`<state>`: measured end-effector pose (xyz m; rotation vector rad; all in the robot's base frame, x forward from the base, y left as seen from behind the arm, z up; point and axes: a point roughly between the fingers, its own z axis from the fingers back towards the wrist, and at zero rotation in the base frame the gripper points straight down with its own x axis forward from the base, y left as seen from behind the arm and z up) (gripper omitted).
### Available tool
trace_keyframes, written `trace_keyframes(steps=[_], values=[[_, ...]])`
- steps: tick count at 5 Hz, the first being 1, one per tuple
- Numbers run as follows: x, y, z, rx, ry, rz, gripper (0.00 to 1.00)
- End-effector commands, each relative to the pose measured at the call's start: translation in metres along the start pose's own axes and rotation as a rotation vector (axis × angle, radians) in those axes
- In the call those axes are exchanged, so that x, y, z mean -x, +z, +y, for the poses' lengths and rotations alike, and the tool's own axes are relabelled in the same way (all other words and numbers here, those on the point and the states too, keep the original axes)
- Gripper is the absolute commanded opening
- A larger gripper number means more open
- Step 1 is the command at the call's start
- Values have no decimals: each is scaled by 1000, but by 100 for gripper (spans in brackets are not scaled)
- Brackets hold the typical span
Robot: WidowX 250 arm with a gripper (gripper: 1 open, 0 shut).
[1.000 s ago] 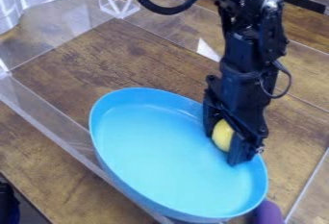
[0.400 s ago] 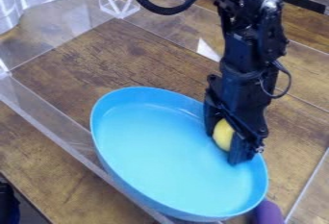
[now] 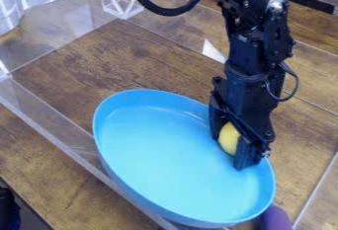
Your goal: Put the purple eggplant on the blue tray
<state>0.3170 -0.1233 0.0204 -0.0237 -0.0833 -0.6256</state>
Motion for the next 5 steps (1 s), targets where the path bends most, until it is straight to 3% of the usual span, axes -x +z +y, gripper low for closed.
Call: trace_keyframes(steps=[1,5], values=[[15,-13,-12,20,-38,58,0],[28,-13,-19,37,-59,100,0]])
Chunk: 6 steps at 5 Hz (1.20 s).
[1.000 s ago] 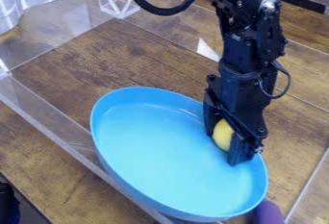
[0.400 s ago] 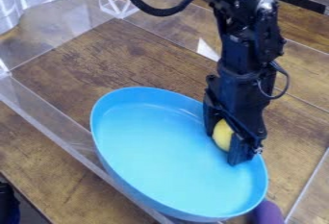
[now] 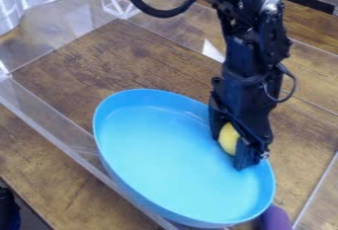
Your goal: Put the purple eggplant on the blue tray
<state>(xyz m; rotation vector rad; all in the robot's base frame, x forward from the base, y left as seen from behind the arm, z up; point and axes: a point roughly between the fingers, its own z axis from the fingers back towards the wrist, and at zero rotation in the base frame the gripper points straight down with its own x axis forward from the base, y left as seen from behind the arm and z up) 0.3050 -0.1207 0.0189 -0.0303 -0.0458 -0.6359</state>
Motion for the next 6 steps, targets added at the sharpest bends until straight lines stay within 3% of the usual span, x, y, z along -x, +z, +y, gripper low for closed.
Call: trace_keyframes(steps=[1,5,6], values=[[19,-13,-16,22,-56,78,0],[30,-4,-24,20,-89,107,0],[23,-5,-26,20,-107,99,0]])
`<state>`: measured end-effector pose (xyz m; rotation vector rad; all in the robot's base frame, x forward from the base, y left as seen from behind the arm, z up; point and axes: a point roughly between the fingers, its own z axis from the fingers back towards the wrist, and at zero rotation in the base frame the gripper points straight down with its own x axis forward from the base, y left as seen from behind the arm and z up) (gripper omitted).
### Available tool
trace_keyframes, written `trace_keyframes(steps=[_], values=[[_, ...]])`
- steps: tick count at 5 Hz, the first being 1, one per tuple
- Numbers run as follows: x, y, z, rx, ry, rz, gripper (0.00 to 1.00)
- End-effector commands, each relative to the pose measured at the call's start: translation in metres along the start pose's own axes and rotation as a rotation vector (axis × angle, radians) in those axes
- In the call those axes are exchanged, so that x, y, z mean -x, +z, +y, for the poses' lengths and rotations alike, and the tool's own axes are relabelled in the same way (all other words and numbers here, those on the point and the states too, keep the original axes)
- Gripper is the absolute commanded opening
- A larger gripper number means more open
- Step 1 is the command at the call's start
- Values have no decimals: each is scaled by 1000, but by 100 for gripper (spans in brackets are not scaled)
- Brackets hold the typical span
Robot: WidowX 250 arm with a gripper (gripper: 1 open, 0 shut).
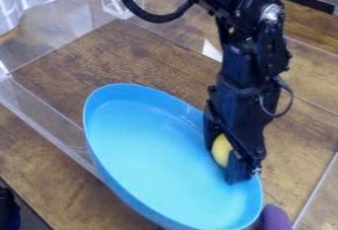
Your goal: Put the purple eggplant on the blue tray
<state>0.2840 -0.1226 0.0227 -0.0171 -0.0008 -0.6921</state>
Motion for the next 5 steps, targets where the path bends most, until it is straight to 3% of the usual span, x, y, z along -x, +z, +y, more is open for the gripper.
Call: trace_keyframes(steps=[1,2,3,5], values=[[0,-10,-13,14,-65,44,0],[-7,-10,-13,11,-80,35,100],[-12,-11,-14,9,-91,27,0],[-22,-12,-15,7,-112,9,0]])
